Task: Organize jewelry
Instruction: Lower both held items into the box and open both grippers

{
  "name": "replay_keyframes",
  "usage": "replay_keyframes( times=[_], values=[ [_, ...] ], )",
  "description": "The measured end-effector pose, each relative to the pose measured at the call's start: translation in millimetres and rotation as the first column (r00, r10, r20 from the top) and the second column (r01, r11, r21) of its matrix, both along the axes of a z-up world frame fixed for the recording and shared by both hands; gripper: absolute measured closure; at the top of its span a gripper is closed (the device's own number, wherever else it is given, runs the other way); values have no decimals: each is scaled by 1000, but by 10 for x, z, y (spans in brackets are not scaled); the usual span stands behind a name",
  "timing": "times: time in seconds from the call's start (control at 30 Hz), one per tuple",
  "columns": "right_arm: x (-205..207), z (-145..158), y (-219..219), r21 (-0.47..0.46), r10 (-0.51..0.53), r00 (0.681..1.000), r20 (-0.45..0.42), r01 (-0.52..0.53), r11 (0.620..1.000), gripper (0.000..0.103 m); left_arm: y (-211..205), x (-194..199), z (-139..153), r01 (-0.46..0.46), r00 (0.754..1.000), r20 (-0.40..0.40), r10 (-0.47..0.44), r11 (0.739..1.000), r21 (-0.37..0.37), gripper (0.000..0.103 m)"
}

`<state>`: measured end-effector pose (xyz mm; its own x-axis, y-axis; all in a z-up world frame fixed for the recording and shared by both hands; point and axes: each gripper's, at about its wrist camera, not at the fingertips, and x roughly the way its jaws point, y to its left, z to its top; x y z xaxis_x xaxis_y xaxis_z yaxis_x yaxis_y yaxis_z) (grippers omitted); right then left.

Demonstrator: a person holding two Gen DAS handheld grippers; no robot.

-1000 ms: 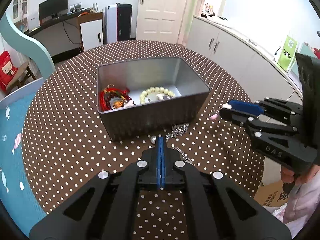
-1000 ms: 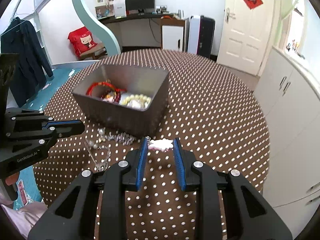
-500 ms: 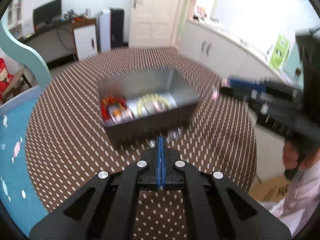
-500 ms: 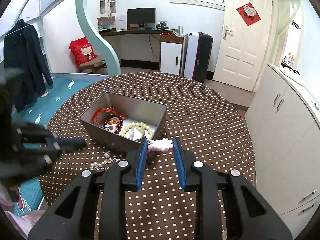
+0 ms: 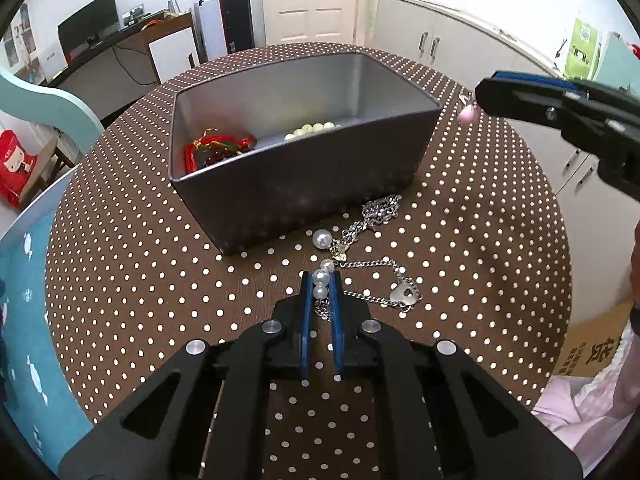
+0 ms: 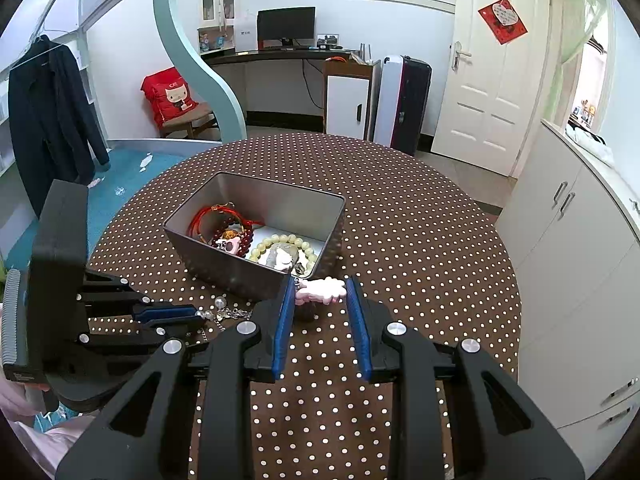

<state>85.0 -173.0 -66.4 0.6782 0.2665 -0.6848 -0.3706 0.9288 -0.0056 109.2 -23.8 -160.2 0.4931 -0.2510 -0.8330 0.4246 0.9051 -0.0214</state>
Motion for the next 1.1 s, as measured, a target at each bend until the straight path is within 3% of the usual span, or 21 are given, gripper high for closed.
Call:
replay_keyframes(
  times=[0.07, 0.43, 0.77, 0.93, 1.1],
  values=[
    [2, 0, -14, 3, 0, 1000, 2, 0, 1000, 78, 25, -15, 77, 4, 1000, 2, -4, 999, -53, 96],
    [-2, 120, -33, 37, 20, 999, 30, -21, 999, 78, 198, -146, 795, 4, 988, 155, 23, 985, -171, 96],
    [133, 328, 41, 49, 60, 995, 77, -64, 997, 78, 299, 14, 1315, -22, 963, 258, 79, 976, -217, 96],
    [269, 357, 132, 42, 78, 994, 81, -82, 996, 78, 352, 128, 1415, -20, 958, 273, 85, 972, -234, 95],
    [413, 308, 230, 34, 97, 993, 61, -99, 994, 78, 377, 328, 1314, -43, 968, 232, 99, 970, -237, 95]
  ],
)
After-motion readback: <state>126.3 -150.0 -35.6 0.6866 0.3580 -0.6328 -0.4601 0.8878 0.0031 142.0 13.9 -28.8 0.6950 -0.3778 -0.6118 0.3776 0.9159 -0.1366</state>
